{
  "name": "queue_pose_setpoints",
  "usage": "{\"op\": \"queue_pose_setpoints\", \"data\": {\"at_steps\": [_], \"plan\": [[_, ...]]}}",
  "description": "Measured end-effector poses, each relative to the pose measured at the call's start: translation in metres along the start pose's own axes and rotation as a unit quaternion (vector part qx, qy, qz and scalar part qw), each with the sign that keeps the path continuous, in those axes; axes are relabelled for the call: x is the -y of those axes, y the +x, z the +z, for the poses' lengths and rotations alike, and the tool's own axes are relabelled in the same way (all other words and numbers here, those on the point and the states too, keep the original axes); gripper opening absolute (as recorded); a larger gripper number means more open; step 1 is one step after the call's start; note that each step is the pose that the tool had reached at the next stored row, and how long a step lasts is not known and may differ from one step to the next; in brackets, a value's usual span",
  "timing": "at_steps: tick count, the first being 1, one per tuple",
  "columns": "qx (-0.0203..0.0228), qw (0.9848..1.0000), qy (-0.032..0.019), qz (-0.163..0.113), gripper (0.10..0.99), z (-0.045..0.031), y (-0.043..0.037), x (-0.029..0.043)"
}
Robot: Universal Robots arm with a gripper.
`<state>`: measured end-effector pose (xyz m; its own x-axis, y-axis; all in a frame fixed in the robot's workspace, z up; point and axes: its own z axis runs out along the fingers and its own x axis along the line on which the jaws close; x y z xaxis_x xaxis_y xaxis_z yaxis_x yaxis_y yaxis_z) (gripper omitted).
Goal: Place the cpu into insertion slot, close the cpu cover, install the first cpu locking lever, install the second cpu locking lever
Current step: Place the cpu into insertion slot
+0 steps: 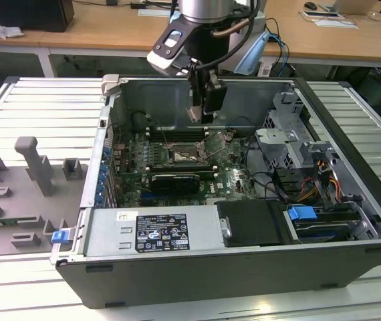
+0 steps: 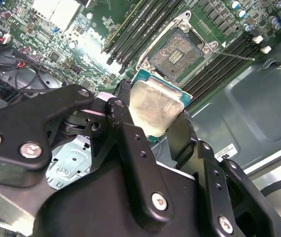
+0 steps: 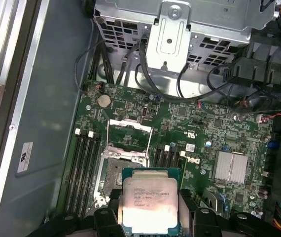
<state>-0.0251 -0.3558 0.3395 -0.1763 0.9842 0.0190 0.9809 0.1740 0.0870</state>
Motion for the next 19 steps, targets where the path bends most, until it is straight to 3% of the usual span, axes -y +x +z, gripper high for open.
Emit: {"op": "queue_pose_setpoints", "data": {"at_steps": [5, 19], "plan": [[0.0020, 0.9997, 0.0002, 0.024, 0.537, 0.0044, 0.0000, 0.0004], [0.0025, 0.9996, 0.0002, 0.029, 0.537, 0.0112, -0.0001, 0.0010]]}}
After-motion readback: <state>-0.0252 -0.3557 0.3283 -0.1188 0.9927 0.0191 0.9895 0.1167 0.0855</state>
